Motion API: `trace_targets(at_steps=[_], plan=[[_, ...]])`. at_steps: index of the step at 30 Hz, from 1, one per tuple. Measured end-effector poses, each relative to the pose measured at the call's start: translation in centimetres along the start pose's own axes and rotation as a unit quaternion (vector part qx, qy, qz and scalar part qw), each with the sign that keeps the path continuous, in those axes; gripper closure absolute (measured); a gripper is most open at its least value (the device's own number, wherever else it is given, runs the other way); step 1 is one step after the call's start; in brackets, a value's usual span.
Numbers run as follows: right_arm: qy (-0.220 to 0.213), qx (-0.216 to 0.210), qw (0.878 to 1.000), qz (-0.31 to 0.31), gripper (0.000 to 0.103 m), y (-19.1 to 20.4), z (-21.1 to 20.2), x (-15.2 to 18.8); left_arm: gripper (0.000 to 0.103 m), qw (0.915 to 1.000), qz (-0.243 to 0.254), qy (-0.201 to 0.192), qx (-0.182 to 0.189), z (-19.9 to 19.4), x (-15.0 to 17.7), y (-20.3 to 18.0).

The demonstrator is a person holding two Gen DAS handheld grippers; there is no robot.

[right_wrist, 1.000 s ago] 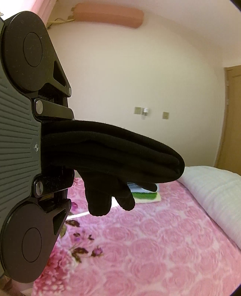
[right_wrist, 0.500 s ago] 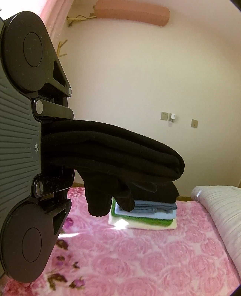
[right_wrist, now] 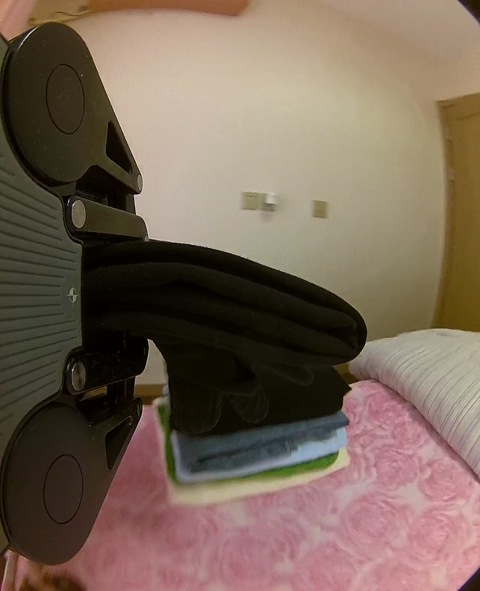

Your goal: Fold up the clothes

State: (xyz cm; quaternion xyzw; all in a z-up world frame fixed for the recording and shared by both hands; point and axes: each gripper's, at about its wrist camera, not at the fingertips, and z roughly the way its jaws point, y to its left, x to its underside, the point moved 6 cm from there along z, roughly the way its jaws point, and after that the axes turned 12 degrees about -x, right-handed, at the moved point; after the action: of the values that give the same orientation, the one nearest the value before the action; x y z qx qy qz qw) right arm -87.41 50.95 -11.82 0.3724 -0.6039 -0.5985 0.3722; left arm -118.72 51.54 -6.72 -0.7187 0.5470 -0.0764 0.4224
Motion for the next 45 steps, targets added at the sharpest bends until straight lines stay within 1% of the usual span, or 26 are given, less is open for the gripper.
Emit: trace_targets(at_steps=[4,7,11,14,16,19,20,21,22,23,24,25,26,28,31,33,37,39,41,43,45], plan=[[-0.033,0.002,0.999,0.005,0.082,-1.2,5.6,-1.0,0.083,0.9993,0.031,0.021,0.002,0.5,-5.7,3.8],[-0.047,0.011,0.999,0.009,0.082,-2.8,8.7,-2.2,0.083,0.9986,0.043,0.030,0.001,1.5,-8.7,6.0],[-0.050,0.030,0.998,0.008,0.082,-4.2,11.4,-3.7,0.083,0.9986,0.035,0.041,0.002,3.2,-11.0,8.8],[-0.050,0.039,0.998,-0.002,0.082,-4.8,13.0,-4.8,0.083,0.9985,0.040,0.037,0.009,4.0,-12.6,9.7],[-0.049,0.040,0.998,-0.015,0.081,-4.8,14.0,-5.6,0.083,0.9983,0.049,0.029,0.016,4.3,-13.5,9.7],[-0.050,0.035,0.997,-0.037,0.081,-4.8,14.9,-7.1,0.083,0.9968,0.078,0.009,0.019,5.1,-14.6,9.5],[-0.050,0.035,0.997,-0.045,0.077,-5.1,15.2,-7.5,0.083,0.9959,0.088,0.002,0.019,5.5,-14.9,9.4],[-0.053,0.047,0.996,-0.047,0.070,-6.0,15.3,-8.1,0.082,0.9943,0.106,-0.006,0.008,6.1,-15.0,9.5],[-0.061,0.074,0.995,-0.042,0.059,-7.5,15.5,-8.8,0.080,0.9912,0.131,-0.016,-0.010,6.9,-14.9,9.8],[-0.071,0.107,0.991,-0.031,0.056,-9.0,15.7,-9.3,0.079,0.9899,0.137,-0.011,-0.033,8.0,-14.8,10.6],[-0.080,0.144,0.986,-0.010,0.052,-10.8,15.7,-9.6,0.079,0.9896,0.131,0.004,-0.059,9.4,-14.5,11.7],[-0.085,0.157,0.984,0.006,0.052,-12.0,15.8,-9.6,0.077,0.9901,0.114,0.022,-0.079,10.6,-14.2,13.0],[-0.087,0.151,0.985,0.009,0.051,-12.2,15.8,-9.5,0.076,0.9926,0.088,0.029,-0.078,11.1,-14.2,14.1],[-0.087,0.150,0.985,0.002,0.047,-11.9,15.5,-9.2,0.073,0.9969,0.049,0.023,-0.058,10.5,-14.5,14.9],[-0.092,0.158,0.983,-0.008,0.044,-11.5,14.5,-8.7,0.072,0.9967,0.031,0.013,-0.074,8.8,-14.9,15.6],[-0.094,0.166,0.981,-0.016,0.043,-10.9,13.2,-8.0,0.070,0.9971,0.015,0.018,-0.073,7.7,-14.9,16.0],[-0.092,0.166,0.982,-0.021,0.043,-9.7,10.5,-5.8,0.070,0.9967,-0.016,0.022,-0.076,5.8,-13.9,17.1],[-0.085,0.165,0.982,-0.024,0.043,-9.4,10.2,-5.1,0.070,0.9966,-0.026,0.020,-0.076,5.4,-13.5,17.4],[-0.080,0.171,0.981,-0.036,0.044,-9.1,10.3,-4.7,0.070,0.9966,-0.023,0.018,-0.077,5.5,-13.7,17.4],[-0.075,0.178,0.980,-0.049,0.044,-8.8,10.6,-4.4,0.070,0.9964,-0.010,0.016,-0.083,6.3,-14.3,17.0],[-0.065,0.195,0.976,-0.072,0.045,-8.1,10.8,-3.9,0.070,0.9967,0.011,0.015,-0.079,7.3,-15.0,16.3]])
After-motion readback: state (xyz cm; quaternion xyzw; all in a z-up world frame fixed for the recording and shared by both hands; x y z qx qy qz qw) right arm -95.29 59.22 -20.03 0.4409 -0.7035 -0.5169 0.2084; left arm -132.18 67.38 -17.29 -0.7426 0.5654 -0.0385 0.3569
